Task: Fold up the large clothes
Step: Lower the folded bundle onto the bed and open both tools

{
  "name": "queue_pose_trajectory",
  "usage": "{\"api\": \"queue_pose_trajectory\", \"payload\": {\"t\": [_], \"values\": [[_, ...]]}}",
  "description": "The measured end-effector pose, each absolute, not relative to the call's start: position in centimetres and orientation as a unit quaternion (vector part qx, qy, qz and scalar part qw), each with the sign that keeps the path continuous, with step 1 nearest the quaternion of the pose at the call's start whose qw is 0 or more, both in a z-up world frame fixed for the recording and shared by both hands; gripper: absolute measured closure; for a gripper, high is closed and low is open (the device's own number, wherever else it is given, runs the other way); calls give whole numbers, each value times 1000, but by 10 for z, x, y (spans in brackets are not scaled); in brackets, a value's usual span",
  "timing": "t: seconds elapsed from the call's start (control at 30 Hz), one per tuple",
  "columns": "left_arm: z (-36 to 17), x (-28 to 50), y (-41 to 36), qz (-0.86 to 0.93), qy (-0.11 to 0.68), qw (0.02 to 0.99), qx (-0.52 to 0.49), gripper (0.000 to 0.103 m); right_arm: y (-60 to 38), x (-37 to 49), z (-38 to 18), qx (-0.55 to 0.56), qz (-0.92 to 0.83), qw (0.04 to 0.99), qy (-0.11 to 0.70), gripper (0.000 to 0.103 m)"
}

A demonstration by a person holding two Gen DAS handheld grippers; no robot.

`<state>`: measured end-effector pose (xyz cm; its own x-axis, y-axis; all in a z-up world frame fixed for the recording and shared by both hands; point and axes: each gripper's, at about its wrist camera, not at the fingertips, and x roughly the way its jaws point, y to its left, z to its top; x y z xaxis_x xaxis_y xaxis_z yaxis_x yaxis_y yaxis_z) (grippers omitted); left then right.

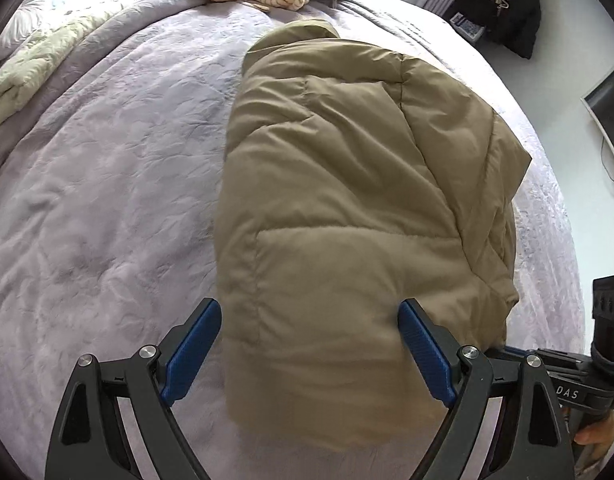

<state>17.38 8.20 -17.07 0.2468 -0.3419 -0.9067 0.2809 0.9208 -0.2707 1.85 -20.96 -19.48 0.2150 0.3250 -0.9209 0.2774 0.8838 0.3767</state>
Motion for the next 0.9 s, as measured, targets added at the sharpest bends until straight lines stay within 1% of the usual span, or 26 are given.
{"api": "queue_pose_trajectory", "payload": {"t": [0.27, 0.4, 0.43, 0.5, 0.9], "values": [[-154, 153, 93, -188, 587, 787, -15, 12, -205, 26, -175, 234, -5, 746, 623, 84], [-147, 143, 98, -189, 590, 785, -8, 12, -202, 5, -158, 233, -13, 750, 619, 84], [-145, 141, 99, -189, 591, 785, -6, 11, -201, 3, -156, 234, -15, 750, 619, 84], [-141, 136, 100, -189, 590, 785, -5, 2, -202, -5, -149, 236, -19, 748, 620, 84], [-126, 115, 108, -170, 592, 788, 11, 1, -188, -19, -132, 234, -22, 749, 620, 84]]}}
